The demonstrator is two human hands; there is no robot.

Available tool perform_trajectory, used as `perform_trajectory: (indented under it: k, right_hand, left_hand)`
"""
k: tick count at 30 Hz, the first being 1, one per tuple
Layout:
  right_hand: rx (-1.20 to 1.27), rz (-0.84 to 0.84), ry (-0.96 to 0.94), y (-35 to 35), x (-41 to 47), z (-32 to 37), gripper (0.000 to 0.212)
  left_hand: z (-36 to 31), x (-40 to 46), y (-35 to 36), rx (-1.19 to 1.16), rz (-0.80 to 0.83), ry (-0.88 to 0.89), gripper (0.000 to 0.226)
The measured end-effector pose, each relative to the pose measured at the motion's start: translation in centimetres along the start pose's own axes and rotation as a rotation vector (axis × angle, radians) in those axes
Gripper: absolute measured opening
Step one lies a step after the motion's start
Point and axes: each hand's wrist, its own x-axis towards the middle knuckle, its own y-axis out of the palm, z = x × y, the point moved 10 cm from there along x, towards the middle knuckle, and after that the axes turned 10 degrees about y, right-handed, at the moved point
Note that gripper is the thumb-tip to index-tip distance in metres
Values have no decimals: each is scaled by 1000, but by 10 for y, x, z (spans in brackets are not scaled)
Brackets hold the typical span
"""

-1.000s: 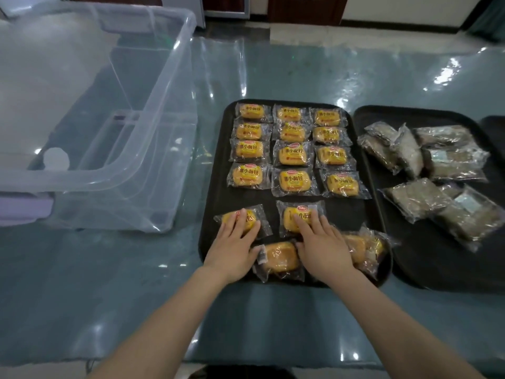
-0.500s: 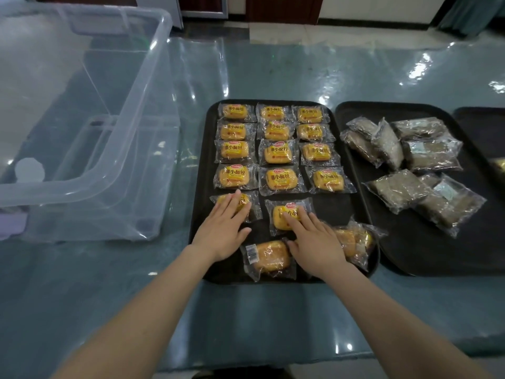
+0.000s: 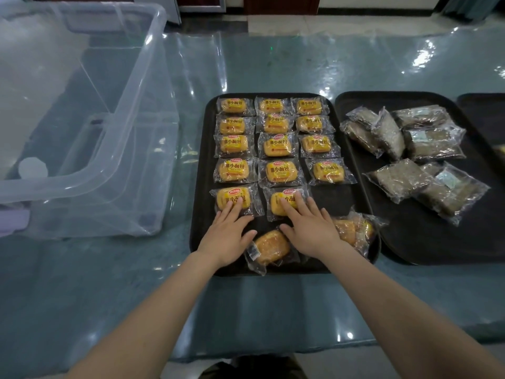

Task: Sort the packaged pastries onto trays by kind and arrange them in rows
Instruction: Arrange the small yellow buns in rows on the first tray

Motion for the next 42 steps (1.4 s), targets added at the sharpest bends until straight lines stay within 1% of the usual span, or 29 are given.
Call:
perform_trajectory:
  k: [1,3,4,5,6,7,8,10,11,13,15,17,18,20,22,24,25,26,27,30,32,35,39,42]
  right_hand:
    - [-1,-1,-1,0,0,0,65]
    - [-1,-20,-3,-1,-1,1,65]
    - [2,-42,-15,-3,-3,2,66]
    - [9,-75,-44,-5,-6,4,66]
    - [18,-119,-94,-9,-11,8,64]
    - [30,-163,-160,-13,-18,12,61]
    - [43,-193,-231,-15,-25,16,55]
    - [74,-174,-320,-13,-36,19,46]
    - [79,-131,-327,-9,-40,18,49]
    - [31,-37,-310,1,-43,14,65]
    - [-58,21,-305,9,-46,12,78]
    - [-108,35,-309,11,-50,13,81]
    - [-103,27,-309,9,-52,15,78]
    - [-12,-14,-292,1,-54,19,62]
    - [148,-34,-231,-7,-52,21,42]
    - [299,-31,-157,-10,-49,24,23]
    - [348,-43,-125,-11,-47,26,16]
    - [391,-65,-92,-13,-46,28,14]
    - [434,-92,-59,-15,-44,28,15]
    - [507,-135,3,-20,-38,30,22]
    - [529,-87,3,-18,-35,32,21]
    - [544,-45,13,-16,-33,32,16]
    - [493,-148,114,-19,-31,29,27]
    - [467,-185,149,-19,-29,33,28]
  left_hand:
    - [-3,-3,-4,-2,-48,0,44]
    - [-4,-15,-17,-13,-199,-34,27]
    - [-2,-22,-22,-20,-267,-77,23]
    - [2,-28,-25,-34,-295,-131,24]
    - [6,-31,-22,-65,-266,-186,31]
    - [8,-33,-15,-103,-197,-224,38]
    - [8,-34,-7,-136,-115,-235,43]
    - [2,-38,6,-175,-11,-189,43]
    - [-1,-40,10,-189,6,-151,40]
    - [-6,-44,11,-204,-5,-82,37]
    - [-9,-47,10,-196,-14,-39,43]
    - [-10,-49,12,-147,-2,-3,50]
    - [-10,-50,13,-124,0,8,51]
    - [-11,-53,13,-107,-12,19,51]
    - [-10,-54,12,-125,-41,14,49]
    - [-4,-57,6,-193,-103,-28,38]
    - [1,-59,2,-238,-144,-58,30]
    - [7,-62,-2,-281,-181,-96,21]
    - [13,-64,-5,-326,-211,-129,15]
    - [25,-71,-14,-379,-283,-213,34]
    - [29,-74,-17,-396,-299,-259,36]
    - [35,-75,-17,-461,-313,-319,30]
    - [42,-75,-17,-440,-312,-366,32]
    - [46,-73,-17,-527,-355,-401,32]
